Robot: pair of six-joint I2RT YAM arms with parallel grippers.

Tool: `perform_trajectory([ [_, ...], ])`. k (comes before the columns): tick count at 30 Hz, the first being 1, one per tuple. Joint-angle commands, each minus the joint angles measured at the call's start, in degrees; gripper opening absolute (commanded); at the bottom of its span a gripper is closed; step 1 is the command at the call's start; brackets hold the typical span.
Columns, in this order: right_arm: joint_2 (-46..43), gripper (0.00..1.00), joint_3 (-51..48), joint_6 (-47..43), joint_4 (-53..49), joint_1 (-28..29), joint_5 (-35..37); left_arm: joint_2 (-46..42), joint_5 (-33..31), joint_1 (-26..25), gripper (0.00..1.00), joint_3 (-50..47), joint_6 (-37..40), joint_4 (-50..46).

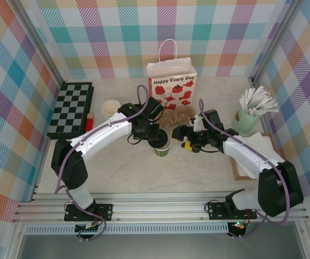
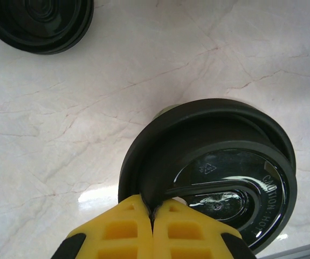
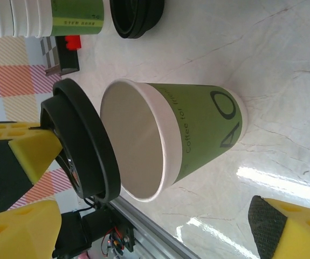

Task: Pack the takeout coffee

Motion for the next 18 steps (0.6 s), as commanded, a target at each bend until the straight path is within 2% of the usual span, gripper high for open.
perform_trajectory([
  [1, 1.2, 0.90, -1.1, 0.1, 3.0, 0.2, -3.0, 1.1, 1.2, -1.0, 0.00, 0.6, -0.5, 1.7],
  [6, 2.4, 0.80, -1.7, 1.4, 3.6, 0.2, -2.6, 2.2, 2.0, -0.9, 0.00, 0.2, -0.3, 1.8],
  [18, 5.6, 0.69, -2.0, 2.2, 6.6, 0.3, -5.0, 4.2, 4.7, -1.0, 0.00, 0.4, 0.8, 2.1],
])
